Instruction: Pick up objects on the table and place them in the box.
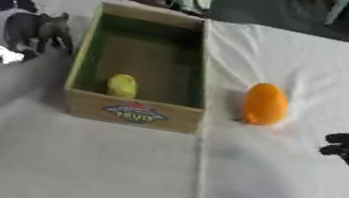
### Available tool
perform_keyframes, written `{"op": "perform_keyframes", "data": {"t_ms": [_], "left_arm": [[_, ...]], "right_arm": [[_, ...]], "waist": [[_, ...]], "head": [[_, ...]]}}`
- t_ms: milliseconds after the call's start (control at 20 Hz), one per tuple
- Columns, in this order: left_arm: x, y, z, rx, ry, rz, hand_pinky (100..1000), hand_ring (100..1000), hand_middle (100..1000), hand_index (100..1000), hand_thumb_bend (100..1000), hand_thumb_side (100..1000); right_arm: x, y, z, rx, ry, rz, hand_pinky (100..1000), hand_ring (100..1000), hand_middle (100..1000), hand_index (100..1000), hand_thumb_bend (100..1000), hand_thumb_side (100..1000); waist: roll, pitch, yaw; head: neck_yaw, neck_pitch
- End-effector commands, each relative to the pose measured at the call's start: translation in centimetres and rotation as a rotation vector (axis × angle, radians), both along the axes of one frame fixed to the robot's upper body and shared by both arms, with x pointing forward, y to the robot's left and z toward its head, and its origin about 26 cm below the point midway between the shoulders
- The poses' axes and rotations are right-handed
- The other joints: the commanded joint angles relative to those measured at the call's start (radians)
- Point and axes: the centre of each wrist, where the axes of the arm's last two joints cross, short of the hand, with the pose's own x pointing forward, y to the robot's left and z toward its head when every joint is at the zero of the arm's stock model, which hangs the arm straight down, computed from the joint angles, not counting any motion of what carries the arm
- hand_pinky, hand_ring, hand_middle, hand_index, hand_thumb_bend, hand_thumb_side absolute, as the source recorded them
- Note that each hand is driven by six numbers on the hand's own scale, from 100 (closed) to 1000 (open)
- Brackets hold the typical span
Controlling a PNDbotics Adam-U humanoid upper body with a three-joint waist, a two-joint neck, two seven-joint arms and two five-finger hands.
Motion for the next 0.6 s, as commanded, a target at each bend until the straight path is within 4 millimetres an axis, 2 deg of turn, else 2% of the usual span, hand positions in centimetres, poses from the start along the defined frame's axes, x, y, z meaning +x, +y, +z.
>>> {"op": "perform_keyframes", "data": {"t_ms": [50,300,350,500,600], "left_arm": [[0.21,0.12,1.07,0.029,-0.011,-0.004,794,823,792,859,484,433],[0.65,0.17,0.4,0.02,0.014,0.009,779,801,767,848,450,419],[0.69,0.23,0.28,0.018,0.018,0.014,767,784,749,842,403,409],[0.76,0.34,0.08,0.014,0.023,0.025,743,756,720,835,340,390],[0.77,0.38,0.11,0.003,0.015,0.032,742,755,718,834,329,383]], "right_arm": [[0.1,0.04,0.63,-0.013,-0.022,0.004,619,688,525,643,100,424],[0.13,0.17,0.57,-0.015,-0.023,0.005,619,689,525,643,100,427],[0.14,0.17,0.56,-0.015,-0.023,0.004,619,689,525,643,100,428],[0.15,0.18,0.54,-0.015,-0.023,0.003,619,689,525,644,100,428],[0.16,0.21,0.53,-0.015,-0.023,0.004,619,689,525,644,100,429]], "waist": [[0.002,-0.013,-0.003],[0.001,-0.005,-0.008],[0.001,-0.004,-0.008],[0.0,-0.002,-0.007],[-0.001,-0.002,-0.007]], "head": [[-0.002,-0.003],[-0.004,0.0],[-0.005,0.001],[-0.006,0.002],[-0.007,0.002]]}}
